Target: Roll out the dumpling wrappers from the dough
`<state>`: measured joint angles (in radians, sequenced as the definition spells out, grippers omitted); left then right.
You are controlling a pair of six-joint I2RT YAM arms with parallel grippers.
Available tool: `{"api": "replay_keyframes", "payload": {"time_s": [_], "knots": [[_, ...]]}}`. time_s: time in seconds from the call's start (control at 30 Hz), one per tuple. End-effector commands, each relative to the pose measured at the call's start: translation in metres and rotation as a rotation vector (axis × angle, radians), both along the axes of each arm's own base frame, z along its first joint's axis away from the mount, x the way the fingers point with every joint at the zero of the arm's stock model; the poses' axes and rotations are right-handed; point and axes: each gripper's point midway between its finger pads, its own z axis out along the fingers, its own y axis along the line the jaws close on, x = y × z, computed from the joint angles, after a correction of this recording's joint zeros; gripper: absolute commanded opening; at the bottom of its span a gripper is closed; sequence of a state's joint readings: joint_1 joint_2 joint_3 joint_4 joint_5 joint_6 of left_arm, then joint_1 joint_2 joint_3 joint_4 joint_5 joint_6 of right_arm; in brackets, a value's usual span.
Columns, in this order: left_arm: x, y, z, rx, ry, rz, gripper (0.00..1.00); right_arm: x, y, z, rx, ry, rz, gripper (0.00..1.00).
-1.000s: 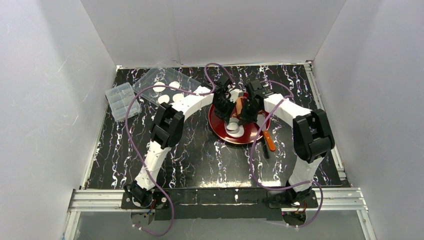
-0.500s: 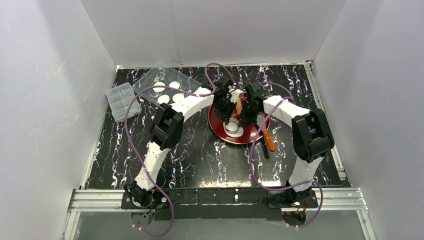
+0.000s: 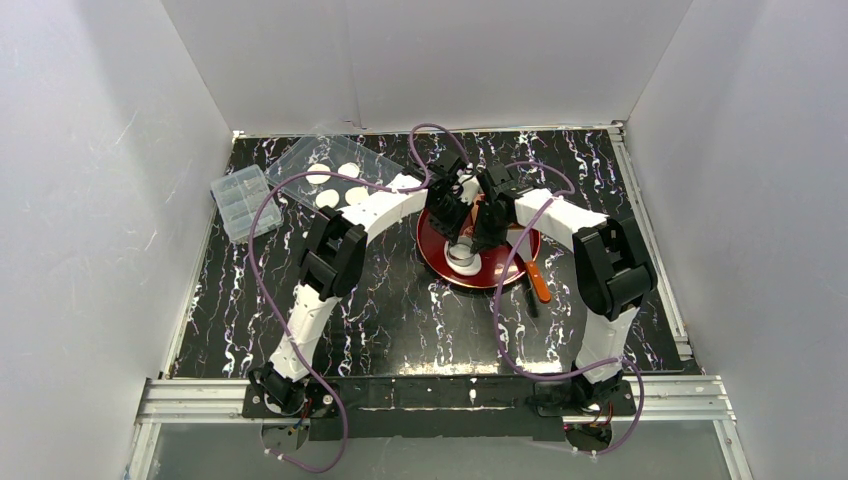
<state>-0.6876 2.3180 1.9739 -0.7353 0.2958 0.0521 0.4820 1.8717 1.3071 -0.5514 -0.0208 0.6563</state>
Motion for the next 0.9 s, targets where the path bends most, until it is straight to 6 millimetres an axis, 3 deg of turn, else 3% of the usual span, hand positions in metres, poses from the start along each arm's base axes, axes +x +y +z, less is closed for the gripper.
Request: {"api": "replay_keyframes", "payload": {"time_s": [0.0, 0.2, 0.27, 0.37, 0.43, 0.5, 0.57, 0.63, 0.77, 0.87], "knots": [[-0.035, 0.03, -0.025, 0.145, 0.122, -0.017, 0.0, 0.019, -0.029, -0.01, -0.151, -0.084, -0.066, 0.01], [-0.033, -0.002, -0.027, 0.098, 0.111, -0.035, 0.0, -0.011, -0.067, -0.013, -0.273, -0.092, -0.058, 0.01], [-0.038, -0.002, -0.035, 0.109, 0.136, -0.025, 0.0, -0.013, -0.071, -0.014, -0.29, -0.103, -0.052, 0.01], [-0.044, 0.027, -0.041, 0.185, 0.128, -0.043, 0.0, 0.001, -0.053, -0.02, -0.238, -0.11, -0.048, 0.01], [-0.051, 0.059, -0.049, 0.232, 0.137, -0.044, 0.0, 0.018, -0.031, -0.019, -0.212, -0.117, -0.041, 0.01], [-0.045, 0.083, -0.054, 0.271, 0.133, -0.031, 0.0, 0.031, -0.011, -0.016, -0.199, -0.128, -0.019, 0.01], [-0.037, 0.091, -0.058, 0.284, 0.104, -0.049, 0.0, 0.035, -0.006, -0.011, -0.209, -0.143, -0.003, 0.01], [-0.033, 0.076, -0.056, 0.227, 0.094, -0.071, 0.0, 0.03, -0.019, -0.007, -0.245, -0.172, -0.011, 0.01], [-0.048, 0.021, -0.046, 0.065, 0.133, -0.12, 0.0, 0.004, -0.057, -0.016, -0.288, -0.208, -0.036, 0.01], [-0.055, 0.007, -0.044, 0.028, 0.153, -0.105, 0.0, -0.009, -0.065, -0.027, -0.292, -0.201, -0.031, 0.01]]}}
